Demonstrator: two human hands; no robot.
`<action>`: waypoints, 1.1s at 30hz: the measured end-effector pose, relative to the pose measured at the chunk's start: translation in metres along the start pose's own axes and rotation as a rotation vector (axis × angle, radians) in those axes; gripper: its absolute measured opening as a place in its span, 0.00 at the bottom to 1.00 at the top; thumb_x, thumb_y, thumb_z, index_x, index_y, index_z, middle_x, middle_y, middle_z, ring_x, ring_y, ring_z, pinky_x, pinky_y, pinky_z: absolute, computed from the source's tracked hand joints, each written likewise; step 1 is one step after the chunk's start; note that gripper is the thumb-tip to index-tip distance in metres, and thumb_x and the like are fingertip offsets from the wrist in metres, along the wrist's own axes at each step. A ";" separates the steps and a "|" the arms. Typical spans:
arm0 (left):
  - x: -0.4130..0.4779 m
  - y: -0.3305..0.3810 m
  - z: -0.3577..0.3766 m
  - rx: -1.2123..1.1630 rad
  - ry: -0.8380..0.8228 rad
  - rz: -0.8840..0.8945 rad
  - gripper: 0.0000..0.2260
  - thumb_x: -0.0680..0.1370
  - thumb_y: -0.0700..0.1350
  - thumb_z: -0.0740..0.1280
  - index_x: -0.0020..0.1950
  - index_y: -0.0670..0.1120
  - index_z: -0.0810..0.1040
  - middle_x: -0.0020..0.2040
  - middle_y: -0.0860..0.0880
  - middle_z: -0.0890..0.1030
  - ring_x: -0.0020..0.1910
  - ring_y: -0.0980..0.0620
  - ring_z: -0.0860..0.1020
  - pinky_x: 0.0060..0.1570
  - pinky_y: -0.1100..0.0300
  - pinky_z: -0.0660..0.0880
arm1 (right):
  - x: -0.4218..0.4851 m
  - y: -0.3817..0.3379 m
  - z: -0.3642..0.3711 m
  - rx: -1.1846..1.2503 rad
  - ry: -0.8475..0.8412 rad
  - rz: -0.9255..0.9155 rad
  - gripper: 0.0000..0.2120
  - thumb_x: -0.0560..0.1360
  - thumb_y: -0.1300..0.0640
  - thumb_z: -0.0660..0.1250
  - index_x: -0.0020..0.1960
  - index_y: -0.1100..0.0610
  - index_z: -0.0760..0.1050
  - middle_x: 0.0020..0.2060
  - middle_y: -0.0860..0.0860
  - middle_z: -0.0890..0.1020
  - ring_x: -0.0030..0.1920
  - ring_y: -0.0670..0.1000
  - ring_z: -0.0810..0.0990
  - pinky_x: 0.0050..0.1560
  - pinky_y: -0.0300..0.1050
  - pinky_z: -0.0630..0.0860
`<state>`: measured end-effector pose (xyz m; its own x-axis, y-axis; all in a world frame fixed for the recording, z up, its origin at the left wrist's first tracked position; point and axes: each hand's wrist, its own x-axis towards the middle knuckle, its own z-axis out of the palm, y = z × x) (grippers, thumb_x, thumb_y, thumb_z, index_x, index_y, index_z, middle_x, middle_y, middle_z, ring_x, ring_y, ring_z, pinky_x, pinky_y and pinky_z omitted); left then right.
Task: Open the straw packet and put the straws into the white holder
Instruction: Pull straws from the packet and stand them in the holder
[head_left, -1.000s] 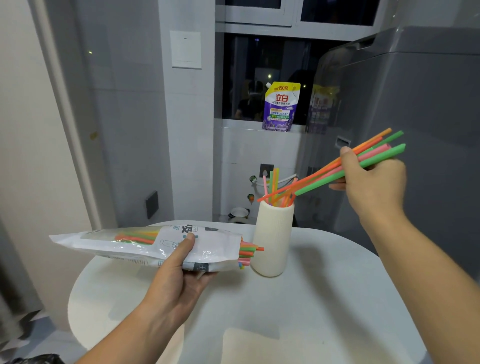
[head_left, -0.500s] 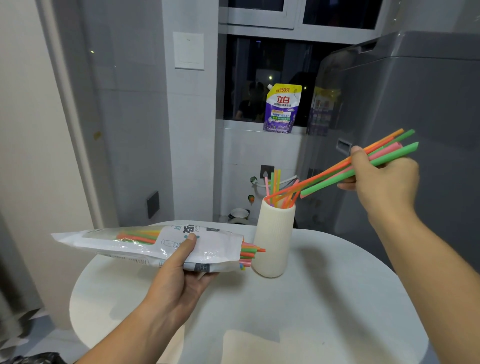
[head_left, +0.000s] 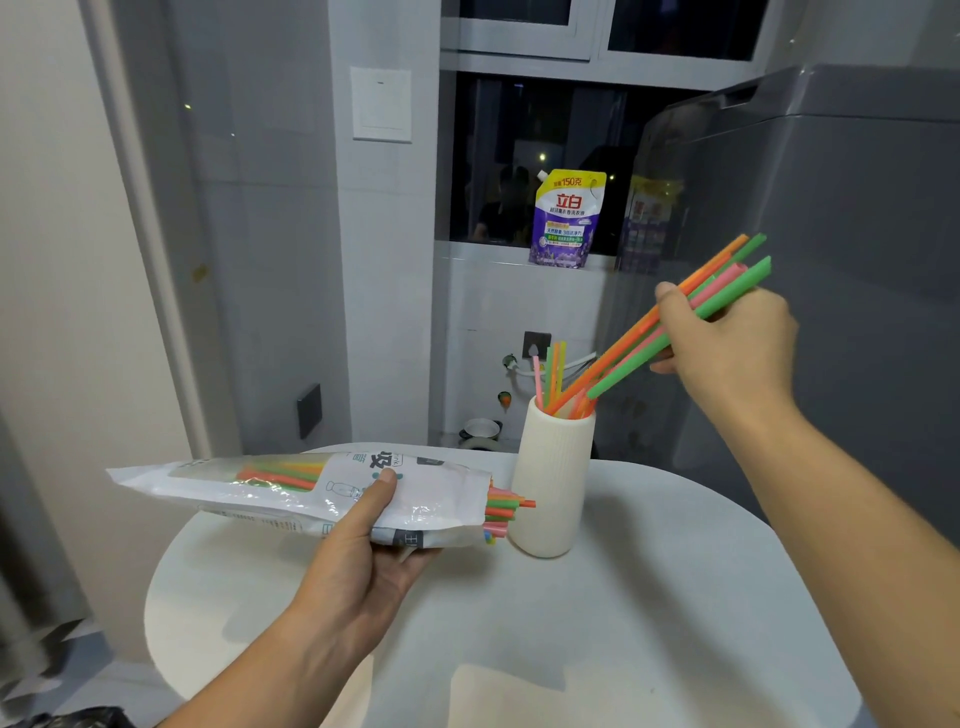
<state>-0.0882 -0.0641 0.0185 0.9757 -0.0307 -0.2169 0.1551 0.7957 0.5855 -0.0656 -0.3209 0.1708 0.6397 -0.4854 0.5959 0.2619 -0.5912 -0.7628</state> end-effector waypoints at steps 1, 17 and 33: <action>0.000 0.000 0.000 0.000 0.000 -0.001 0.20 0.78 0.42 0.70 0.70 0.46 0.75 0.58 0.43 0.87 0.54 0.44 0.86 0.49 0.35 0.81 | 0.001 -0.001 0.004 -0.022 -0.014 -0.014 0.16 0.76 0.47 0.69 0.38 0.58 0.80 0.34 0.54 0.85 0.31 0.51 0.85 0.29 0.41 0.81; -0.001 0.000 0.000 0.010 -0.034 -0.014 0.25 0.71 0.43 0.72 0.69 0.45 0.76 0.57 0.43 0.87 0.55 0.44 0.86 0.52 0.35 0.80 | 0.021 -0.009 0.041 -0.181 -0.209 -0.066 0.13 0.77 0.48 0.67 0.38 0.55 0.78 0.38 0.55 0.84 0.36 0.57 0.85 0.43 0.56 0.84; -0.001 -0.001 0.001 0.003 -0.032 -0.031 0.23 0.75 0.43 0.71 0.70 0.45 0.75 0.58 0.43 0.87 0.54 0.45 0.86 0.46 0.41 0.84 | 0.020 0.028 0.068 -0.285 -0.262 0.036 0.25 0.72 0.42 0.73 0.61 0.58 0.77 0.55 0.54 0.81 0.52 0.55 0.81 0.49 0.51 0.81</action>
<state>-0.0895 -0.0650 0.0187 0.9749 -0.0743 -0.2099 0.1855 0.7923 0.5812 0.0038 -0.3037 0.1441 0.8175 -0.3500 0.4573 0.0480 -0.7499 -0.6598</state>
